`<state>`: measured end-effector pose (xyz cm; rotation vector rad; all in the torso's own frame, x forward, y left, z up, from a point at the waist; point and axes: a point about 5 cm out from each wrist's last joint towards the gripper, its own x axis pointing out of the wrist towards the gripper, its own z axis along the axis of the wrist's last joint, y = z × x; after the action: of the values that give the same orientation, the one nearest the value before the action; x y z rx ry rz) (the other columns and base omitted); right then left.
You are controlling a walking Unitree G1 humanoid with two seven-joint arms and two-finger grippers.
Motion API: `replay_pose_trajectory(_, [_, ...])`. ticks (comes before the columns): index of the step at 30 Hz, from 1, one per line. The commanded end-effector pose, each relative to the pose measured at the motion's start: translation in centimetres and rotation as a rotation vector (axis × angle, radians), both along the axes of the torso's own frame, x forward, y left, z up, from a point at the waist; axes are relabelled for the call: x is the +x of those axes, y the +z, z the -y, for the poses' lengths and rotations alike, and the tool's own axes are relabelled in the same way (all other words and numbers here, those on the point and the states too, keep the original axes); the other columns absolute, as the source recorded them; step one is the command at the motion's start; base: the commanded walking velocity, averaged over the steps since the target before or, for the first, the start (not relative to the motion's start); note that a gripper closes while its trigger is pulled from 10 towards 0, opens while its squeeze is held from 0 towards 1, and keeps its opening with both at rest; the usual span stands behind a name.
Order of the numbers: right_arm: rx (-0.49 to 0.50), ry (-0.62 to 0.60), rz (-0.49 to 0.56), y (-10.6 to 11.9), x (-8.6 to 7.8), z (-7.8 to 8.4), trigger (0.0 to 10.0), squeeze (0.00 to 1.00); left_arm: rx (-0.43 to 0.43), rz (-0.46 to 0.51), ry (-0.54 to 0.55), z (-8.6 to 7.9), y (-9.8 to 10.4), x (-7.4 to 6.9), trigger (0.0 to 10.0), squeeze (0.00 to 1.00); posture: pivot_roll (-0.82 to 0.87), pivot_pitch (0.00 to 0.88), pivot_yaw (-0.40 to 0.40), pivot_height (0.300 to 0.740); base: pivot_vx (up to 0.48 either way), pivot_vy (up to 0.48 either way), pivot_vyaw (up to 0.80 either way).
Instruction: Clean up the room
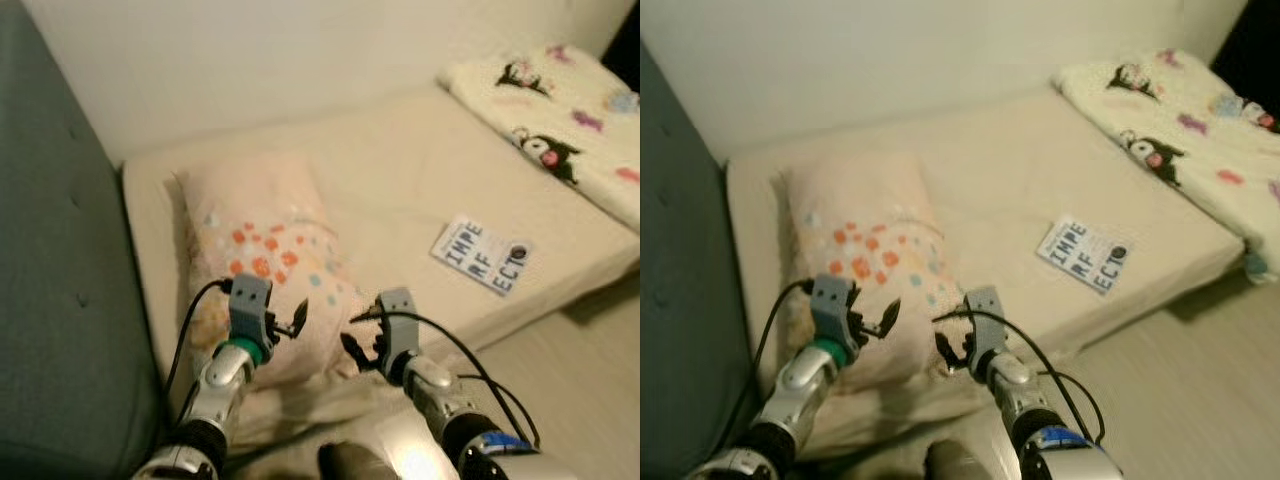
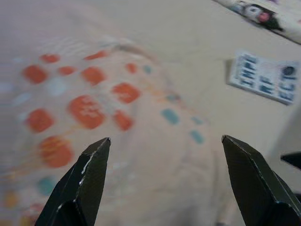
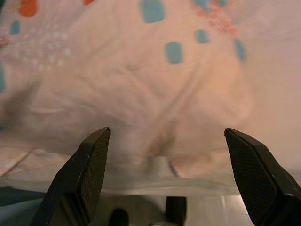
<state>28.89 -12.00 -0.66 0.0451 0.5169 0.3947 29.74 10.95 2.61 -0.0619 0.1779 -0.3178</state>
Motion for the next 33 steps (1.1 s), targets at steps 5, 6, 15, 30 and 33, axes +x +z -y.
replay_pose_trajectory(5, [-0.004, -0.006, -0.014, -0.1, 0.0, 0.0, 10.0, 0.00, -0.024, -0.034, 0.054, -0.5, -0.6, -0.3, 10.0, 0.00, -0.14, 0.019, 0.067, 0.695, 0.000, -0.417, 0.00])
replay_pose_trajectory(6, [-0.004, -0.006, -0.014, -0.1, 0.0, 0.0, 10.0, 0.00, -0.024, -0.037, 0.067, -0.6, -0.6, -0.3, 10.0, 0.00, -0.14, 0.020, 0.066, 0.695, 0.000, 0.000, 0.00])
replay_pose_trajectory(15, [-0.005, -0.004, -0.015, -0.2, -0.2, -0.1, 10.0, 0.00, -0.006, -0.022, 0.191, -1.6, 0.2, 0.6, 10.0, 0.00, -0.14, 0.044, 0.069, 0.695, 0.000, 0.000, 0.00])
replay_pose_trajectory(30, [-0.079, -0.112, -0.048, -2.2, -2.7, 4.0, 10.0, 0.00, -0.024, -0.256, 0.355, -2.2, 0.3, 3.0, 10.0, 0.00, -0.26, 0.187, 0.113, 0.695, 0.000, 0.000, -0.30])
replay_pose_trajectory(33, [-0.078, -0.129, -0.047, -2.3, -3.0, 4.6, 10.0, 0.00, -0.088, -0.264, 0.326, -1.4, 0.6, 3.2, 10.0, 0.00, -0.28, 0.209, 0.116, 0.695, 0.000, 0.000, 0.00])
